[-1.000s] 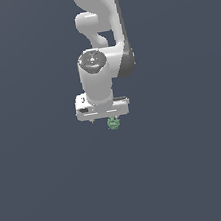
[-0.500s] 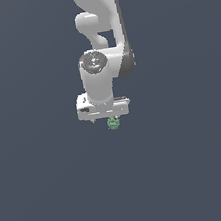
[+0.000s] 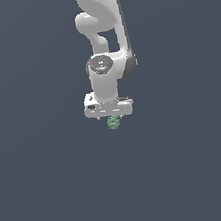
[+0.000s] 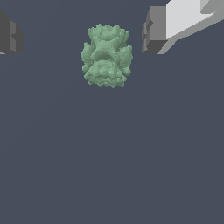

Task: Pick up the object and move it to a goal position.

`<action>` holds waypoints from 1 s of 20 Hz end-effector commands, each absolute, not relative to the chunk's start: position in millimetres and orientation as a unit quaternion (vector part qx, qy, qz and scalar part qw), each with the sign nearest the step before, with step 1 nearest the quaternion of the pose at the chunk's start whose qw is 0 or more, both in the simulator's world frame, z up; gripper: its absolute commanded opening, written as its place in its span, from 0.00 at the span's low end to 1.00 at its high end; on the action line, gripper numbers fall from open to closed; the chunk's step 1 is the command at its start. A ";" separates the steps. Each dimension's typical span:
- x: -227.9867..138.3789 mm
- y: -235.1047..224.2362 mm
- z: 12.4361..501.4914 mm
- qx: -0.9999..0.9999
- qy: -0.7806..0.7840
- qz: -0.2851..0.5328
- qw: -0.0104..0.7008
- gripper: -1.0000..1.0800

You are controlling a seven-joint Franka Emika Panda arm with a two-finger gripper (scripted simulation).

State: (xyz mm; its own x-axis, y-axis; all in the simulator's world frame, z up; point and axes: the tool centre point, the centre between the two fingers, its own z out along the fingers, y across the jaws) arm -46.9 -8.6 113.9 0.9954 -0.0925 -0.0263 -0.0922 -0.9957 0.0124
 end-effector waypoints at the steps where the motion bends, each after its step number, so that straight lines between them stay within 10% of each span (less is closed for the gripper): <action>1: -54.5 -3.2 106.1 0.998 -0.059 -0.009 0.004 0.96; 20: -70.3 6.4 76.1 0.997 -0.081 -0.001 0.000 0.96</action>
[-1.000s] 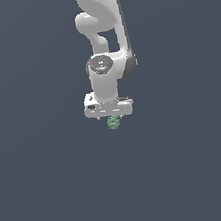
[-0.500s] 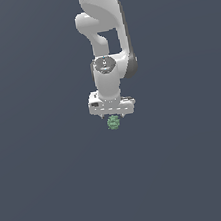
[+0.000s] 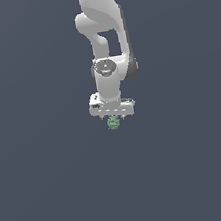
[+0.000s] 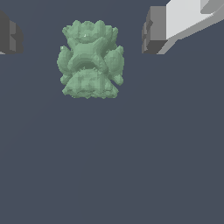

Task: Pick up the object and move it to a goal position.

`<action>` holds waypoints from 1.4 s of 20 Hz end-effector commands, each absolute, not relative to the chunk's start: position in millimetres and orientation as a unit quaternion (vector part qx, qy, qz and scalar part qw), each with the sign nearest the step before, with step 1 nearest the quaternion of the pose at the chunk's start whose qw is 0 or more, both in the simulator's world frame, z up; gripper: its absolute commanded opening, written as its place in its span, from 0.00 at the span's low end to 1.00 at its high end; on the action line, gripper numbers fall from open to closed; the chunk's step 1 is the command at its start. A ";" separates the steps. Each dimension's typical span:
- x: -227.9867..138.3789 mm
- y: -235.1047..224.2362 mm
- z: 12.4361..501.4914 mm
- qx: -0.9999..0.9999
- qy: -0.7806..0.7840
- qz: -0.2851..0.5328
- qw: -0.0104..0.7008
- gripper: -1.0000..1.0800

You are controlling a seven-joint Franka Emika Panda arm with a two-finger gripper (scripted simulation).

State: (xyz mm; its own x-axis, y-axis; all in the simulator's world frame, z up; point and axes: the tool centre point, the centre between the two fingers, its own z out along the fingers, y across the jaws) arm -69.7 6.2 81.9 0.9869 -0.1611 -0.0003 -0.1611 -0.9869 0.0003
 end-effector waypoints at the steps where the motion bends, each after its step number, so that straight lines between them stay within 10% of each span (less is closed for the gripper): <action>1: -70.6 6.1 71.4 0.997 -0.081 0.000 0.000 0.96; 11: -70.6 6.6 41.9 0.997 -0.082 0.000 0.000 0.96; 12: -70.6 6.6 41.9 0.997 -0.082 0.000 0.000 0.00; 28: -71.6 -2.1 51.3 0.997 -0.082 0.001 0.000 0.00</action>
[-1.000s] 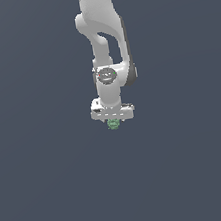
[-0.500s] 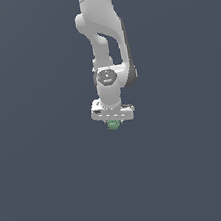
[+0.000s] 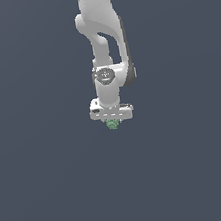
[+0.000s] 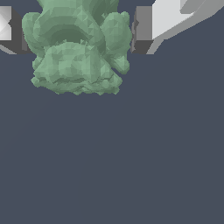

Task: Pick up the object and move it to a goal position.

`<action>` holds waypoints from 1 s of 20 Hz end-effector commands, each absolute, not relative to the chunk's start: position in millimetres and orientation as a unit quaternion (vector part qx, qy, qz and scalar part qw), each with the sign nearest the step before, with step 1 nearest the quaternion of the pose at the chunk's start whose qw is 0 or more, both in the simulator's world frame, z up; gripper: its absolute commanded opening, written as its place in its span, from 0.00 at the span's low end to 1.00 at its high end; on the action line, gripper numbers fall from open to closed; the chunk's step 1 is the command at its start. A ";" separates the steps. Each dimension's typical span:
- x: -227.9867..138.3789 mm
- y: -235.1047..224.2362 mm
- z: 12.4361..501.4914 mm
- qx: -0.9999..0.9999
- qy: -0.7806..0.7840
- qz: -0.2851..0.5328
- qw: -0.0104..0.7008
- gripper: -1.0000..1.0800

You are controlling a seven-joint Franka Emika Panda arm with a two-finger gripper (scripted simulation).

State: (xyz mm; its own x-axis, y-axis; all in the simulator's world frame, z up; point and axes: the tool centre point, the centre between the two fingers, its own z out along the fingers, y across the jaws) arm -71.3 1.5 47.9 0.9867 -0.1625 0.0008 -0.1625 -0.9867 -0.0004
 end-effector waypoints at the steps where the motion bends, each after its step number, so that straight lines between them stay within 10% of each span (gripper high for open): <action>1: -72.2 -5.3 54.3 -0.997 0.082 -0.001 0.000 0.00; 20: -95.4 -147.1 190.3 -0.997 0.082 -0.001 0.001 0.00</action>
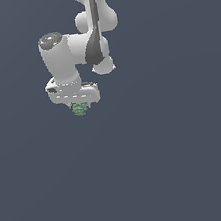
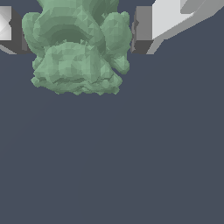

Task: Pick up the object and move it to a goal position.

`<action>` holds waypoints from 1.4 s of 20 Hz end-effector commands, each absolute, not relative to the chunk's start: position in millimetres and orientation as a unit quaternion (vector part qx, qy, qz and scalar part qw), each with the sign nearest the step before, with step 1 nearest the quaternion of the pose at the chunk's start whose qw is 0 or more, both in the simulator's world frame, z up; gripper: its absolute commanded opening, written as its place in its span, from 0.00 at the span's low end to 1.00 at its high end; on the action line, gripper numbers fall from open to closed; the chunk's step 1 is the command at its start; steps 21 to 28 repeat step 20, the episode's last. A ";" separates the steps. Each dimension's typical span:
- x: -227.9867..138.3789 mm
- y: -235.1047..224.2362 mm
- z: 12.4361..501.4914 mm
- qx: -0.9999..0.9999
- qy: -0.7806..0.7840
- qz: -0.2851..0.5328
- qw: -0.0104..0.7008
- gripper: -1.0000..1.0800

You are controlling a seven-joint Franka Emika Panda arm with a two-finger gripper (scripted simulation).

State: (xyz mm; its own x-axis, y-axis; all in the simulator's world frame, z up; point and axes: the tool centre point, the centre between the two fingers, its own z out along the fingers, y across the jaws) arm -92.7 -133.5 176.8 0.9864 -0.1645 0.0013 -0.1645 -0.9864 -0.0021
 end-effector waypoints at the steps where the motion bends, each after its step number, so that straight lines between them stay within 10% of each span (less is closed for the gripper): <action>1: -96.6 -155.9 198.7 -0.997 0.082 -0.001 0.001 0.00; 28: -102.6 -238.6 276.1 -0.997 0.082 0.000 0.000 0.00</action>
